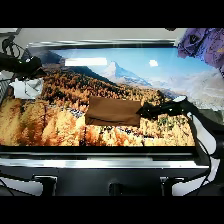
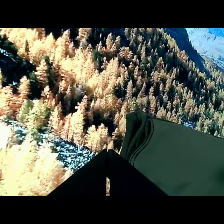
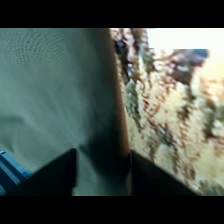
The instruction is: Fold the clothes and pants, and hang the long-sleeved shirts on hangers.
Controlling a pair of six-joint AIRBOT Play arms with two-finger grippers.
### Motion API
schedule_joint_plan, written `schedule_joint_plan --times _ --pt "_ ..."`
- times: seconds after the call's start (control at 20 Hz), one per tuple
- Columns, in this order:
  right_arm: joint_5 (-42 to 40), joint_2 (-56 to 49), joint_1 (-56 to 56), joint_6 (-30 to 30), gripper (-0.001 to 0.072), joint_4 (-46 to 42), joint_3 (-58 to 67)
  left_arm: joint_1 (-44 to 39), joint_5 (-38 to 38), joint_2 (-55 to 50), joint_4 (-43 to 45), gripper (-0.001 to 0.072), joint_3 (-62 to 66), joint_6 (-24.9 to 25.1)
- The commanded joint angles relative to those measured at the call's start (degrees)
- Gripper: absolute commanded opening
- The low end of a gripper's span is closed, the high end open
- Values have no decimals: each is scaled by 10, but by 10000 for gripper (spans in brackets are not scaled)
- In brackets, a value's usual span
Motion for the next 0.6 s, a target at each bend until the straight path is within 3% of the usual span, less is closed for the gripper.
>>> schedule_joint_plan --times 0.0,0.05,0.15,0.55 --pt "-16 -6 25 -13 62 33 -1 0 0 0 0 18 0 0" --pt "-13 -3 25 -10 26 41 5 0 0 0 0 18 0 0" --pt "-13 12 14 13 25 32 41 0 0 0 0 18 0 0" --pt "16 23 -70 199 25 -123 290 0 0 0 0 18 0 0"
